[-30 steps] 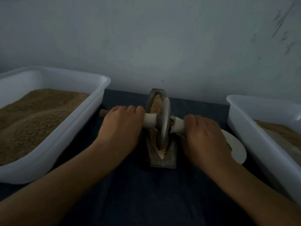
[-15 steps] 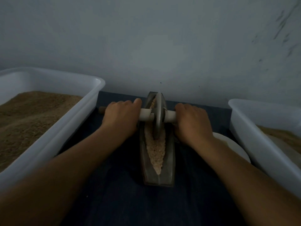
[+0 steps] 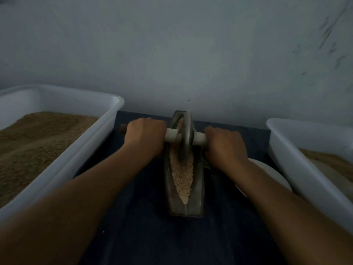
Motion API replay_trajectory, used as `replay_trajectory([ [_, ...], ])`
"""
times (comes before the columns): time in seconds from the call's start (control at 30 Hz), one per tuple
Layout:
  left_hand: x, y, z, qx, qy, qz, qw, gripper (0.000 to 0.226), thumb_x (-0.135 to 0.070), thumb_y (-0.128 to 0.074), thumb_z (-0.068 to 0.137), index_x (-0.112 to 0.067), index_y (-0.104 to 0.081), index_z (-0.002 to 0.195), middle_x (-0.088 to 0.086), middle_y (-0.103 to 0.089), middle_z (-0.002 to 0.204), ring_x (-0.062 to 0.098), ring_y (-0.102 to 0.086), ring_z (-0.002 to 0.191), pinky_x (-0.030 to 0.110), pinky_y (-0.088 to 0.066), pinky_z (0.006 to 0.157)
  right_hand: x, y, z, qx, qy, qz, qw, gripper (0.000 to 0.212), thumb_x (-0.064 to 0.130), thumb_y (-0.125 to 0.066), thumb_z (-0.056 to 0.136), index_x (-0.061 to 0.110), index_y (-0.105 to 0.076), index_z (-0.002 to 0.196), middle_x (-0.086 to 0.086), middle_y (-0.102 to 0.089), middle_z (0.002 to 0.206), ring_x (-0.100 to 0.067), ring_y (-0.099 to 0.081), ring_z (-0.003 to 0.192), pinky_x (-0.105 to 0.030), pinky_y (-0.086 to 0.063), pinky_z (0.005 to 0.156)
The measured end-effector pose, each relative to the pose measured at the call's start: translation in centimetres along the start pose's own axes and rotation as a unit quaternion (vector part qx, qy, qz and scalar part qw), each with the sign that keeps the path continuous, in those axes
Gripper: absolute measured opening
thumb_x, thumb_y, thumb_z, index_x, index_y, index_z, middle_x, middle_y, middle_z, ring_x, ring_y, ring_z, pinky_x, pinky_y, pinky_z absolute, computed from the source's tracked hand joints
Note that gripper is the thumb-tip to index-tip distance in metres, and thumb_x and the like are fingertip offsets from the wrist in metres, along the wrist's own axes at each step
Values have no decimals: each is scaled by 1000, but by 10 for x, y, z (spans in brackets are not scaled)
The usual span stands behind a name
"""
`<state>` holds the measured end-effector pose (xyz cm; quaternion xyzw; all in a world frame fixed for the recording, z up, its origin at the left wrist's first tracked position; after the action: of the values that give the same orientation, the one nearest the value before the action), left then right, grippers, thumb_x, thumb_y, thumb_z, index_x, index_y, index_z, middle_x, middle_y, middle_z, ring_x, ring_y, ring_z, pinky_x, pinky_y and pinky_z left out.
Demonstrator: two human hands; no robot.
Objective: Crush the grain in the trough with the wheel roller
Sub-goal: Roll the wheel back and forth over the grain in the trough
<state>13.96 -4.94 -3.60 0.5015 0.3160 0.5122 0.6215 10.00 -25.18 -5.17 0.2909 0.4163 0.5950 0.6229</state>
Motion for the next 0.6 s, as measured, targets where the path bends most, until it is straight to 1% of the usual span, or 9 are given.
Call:
replay_trajectory([
  [0.07, 1, 5, -15, 22, 7, -7, 1000, 28, -34, -68, 85, -25, -56, 109, 4, -64, 102, 25, -62, 94, 36, -39, 66, 6, 10, -14, -15, 8, -12, 1000, 18, 29, -67, 80, 21, -53, 84, -1, -60, 79, -26, -56, 70, -33, -20, 60],
  [0.13, 2, 9, -34, 23, 3, -7, 1000, 31, -37, -67, 84, -25, -52, 108, 1, -63, 100, 23, -61, 90, 35, -38, 65, 12, 22, -30, -33, 13, -3, 999, 17, 22, -70, 76, 20, -55, 82, -1, -58, 75, -25, -53, 66, -32, -20, 62],
  [0.27, -1, 24, -66, -37, -36, 19, 998, 34, -42, -67, 84, -27, -40, 97, -5, -62, 97, 16, -59, 80, 31, -35, 60, 17, 43, -62, -45, 22, 15, 999, 16, 17, -70, 77, 17, -56, 85, -2, -56, 75, -23, -51, 65, -31, -24, 64],
  [0.37, -6, 33, -80, -70, -57, 50, 995, 34, -41, -67, 83, -24, -44, 102, -5, -62, 95, 13, -48, 70, 30, -31, 58, 18, 55, -78, -43, 21, 16, 999, 19, 15, -72, 75, 16, -53, 80, -3, -54, 71, -21, -48, 59, -30, -26, 59],
  [0.43, -8, 35, -85, -78, -63, 59, 993, 33, -40, -66, 84, -23, -44, 101, -4, -61, 95, 12, -40, 69, 29, -31, 60, 19, 58, -85, -34, 21, 17, 999, 20, 17, -73, 75, 15, -56, 85, -4, -56, 74, -21, -50, 62, -31, -29, 59],
  [0.5, -9, 33, -85, -80, -63, 54, 993, 33, -39, -66, 84, -24, -42, 101, -4, -60, 95, 12, -38, 69, 29, -31, 62, 19, 55, -88, -37, 23, 17, 999, 23, 17, -75, 75, 13, -59, 91, -5, -58, 79, -23, -53, 67, -33, -34, 62],
  [0.53, -9, 31, -84, -82, -61, 49, 994, 35, -40, -68, 83, -24, -41, 100, -4, -60, 94, 11, -38, 68, 28, -31, 62, 19, 53, -87, -41, 26, 17, 999, 23, 17, -74, 75, 12, -59, 93, -6, -58, 80, -24, -53, 68, -33, -35, 63],
  [0.6, -7, 26, -79, -87, -57, 42, 994, 40, -41, -71, 80, -24, -38, 96, -5, -60, 94, 11, -39, 68, 28, -31, 62, 18, 46, -79, -39, 32, 17, 999, 21, 18, -72, 78, 13, -57, 92, -5, -57, 81, -23, -51, 69, -33, -32, 64],
])
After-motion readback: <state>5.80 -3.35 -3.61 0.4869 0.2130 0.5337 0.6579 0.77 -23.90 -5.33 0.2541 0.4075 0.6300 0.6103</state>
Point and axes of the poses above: each hand's wrist, its own z-axis towards the middle knuckle, its own y-axis out of the back of the hand, x = y × z, the point moved 2 cm from there along z, towards the middle knuckle
